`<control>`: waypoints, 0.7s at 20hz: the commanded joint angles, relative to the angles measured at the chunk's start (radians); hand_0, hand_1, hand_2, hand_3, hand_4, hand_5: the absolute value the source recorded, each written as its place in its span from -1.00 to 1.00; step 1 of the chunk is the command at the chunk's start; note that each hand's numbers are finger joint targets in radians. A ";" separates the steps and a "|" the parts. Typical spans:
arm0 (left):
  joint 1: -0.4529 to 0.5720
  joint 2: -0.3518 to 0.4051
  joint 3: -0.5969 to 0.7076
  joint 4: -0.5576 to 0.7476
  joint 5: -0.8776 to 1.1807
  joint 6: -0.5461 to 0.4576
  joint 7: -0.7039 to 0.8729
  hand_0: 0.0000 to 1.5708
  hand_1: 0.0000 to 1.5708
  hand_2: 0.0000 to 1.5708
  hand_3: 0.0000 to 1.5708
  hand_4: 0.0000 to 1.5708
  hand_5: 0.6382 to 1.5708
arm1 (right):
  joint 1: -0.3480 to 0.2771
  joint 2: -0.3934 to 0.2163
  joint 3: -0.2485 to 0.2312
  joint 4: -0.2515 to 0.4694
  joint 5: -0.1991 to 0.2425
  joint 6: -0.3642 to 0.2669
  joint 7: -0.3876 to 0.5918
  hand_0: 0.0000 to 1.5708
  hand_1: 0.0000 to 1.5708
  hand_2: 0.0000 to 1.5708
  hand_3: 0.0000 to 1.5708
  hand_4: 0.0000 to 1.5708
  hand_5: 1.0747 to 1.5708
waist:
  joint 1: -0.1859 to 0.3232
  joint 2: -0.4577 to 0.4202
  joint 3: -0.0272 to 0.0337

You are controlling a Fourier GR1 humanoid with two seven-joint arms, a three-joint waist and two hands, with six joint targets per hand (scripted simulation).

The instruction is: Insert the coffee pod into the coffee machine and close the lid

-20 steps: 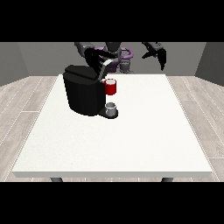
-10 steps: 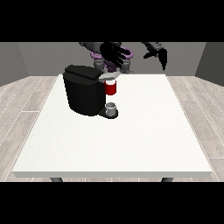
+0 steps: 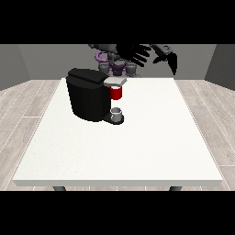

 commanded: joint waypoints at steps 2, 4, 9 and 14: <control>-0.033 0.004 -0.001 -0.019 0.021 -0.009 0.019 -1.00 -1.00 -1.00 -1.00 -0.49 1.00 | -0.042 0.014 0.022 0.043 0.048 -0.019 -0.037 -1.00 -1.00 -1.00 -1.00 -0.89 1.00 | 0.019 0.030 0.0003; -0.038 0.042 0.023 -0.002 0.036 -0.038 -0.003 -1.00 -1.00 -1.00 -1.00 -0.46 1.00 | -0.107 -0.005 0.003 0.051 0.045 -0.014 0.004 -1.00 -1.00 -1.00 -1.00 -0.93 1.00 | 0.036 0.038 0.0000; -0.106 0.028 0.023 -0.007 0.045 -0.019 0.020 -1.00 -1.00 -1.00 -1.00 -0.53 1.00 | -0.211 -0.011 -0.023 0.087 0.046 -0.024 0.003 -1.00 -1.00 -1.00 -1.00 -1.00 1.00 | 0.066 0.115 0.0000; -0.067 0.028 -0.013 -0.051 0.066 -0.075 0.017 -1.00 -1.00 -1.00 -1.00 -0.52 1.00 | -0.211 0.001 -0.027 0.138 0.072 -0.066 -0.030 -1.00 -1.00 -1.00 -1.00 -1.00 1.00 | 0.132 0.121 0.0002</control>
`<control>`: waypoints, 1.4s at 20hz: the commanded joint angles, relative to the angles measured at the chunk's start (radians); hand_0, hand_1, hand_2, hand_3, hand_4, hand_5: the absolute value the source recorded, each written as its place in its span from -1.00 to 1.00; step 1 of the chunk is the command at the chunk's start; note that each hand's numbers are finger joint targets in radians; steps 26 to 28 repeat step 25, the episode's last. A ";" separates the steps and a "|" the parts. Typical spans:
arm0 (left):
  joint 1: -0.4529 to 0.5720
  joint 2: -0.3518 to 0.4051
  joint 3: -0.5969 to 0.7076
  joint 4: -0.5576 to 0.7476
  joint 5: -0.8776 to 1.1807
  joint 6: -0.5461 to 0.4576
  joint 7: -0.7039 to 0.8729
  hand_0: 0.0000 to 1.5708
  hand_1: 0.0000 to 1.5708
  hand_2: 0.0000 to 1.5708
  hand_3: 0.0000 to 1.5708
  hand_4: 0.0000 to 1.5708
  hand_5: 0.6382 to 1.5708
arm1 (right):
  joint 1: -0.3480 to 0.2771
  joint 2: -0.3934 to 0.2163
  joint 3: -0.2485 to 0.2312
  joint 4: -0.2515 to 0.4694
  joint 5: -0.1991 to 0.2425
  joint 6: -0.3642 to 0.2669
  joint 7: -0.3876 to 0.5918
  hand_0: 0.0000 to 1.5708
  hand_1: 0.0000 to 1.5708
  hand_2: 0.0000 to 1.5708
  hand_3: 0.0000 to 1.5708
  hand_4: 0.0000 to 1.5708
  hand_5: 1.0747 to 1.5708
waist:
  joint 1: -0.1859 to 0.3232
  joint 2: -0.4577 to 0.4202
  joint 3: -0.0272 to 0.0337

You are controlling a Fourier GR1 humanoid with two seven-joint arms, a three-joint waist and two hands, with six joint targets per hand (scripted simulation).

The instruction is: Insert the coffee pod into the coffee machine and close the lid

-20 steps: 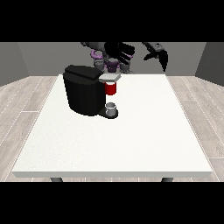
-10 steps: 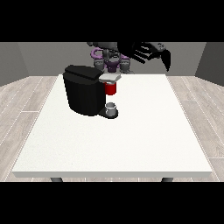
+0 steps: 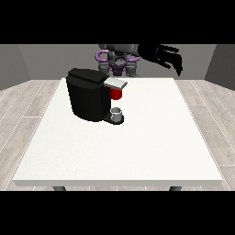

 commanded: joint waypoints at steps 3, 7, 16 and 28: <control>-0.046 0.017 0.013 -0.003 0.028 -0.018 0.009 -1.00 -1.00 -1.00 -1.00 -0.68 1.00 | -0.060 0.016 -0.022 0.044 0.000 -0.021 -0.018 -1.00 -1.00 -1.00 -1.00 -1.00 1.00 | 0.030 0.051 0.0001; -0.076 0.017 0.003 -0.046 0.053 -0.033 0.073 -1.00 -1.00 -1.00 -1.00 -0.65 1.00 | -0.089 -0.026 -0.067 0.084 -0.026 0.005 -0.037 -1.00 -1.00 -1.00 -1.00 -1.00 1.00 | 0.050 0.062 0.0005; 0.003 0.013 -0.016 -0.026 0.038 -0.050 -0.025 -1.00 -1.00 -1.00 -1.00 -0.57 1.00 | -0.047 0.039 -0.058 0.081 -0.032 -0.012 -0.130 -1.00 -1.00 -1.00 -1.00 -1.00 1.00 | 0.027 0.041 0.0003; 0.099 -0.018 -0.023 0.079 0.009 -0.018 -0.027 -1.00 -1.00 -1.00 -1.00 -0.66 1.00 | 0.155 0.145 0.074 -0.003 -0.149 0.000 -0.229 -1.00 -1.00 -1.00 -1.00 -0.67 1.00 | -0.067 -0.128 0.0002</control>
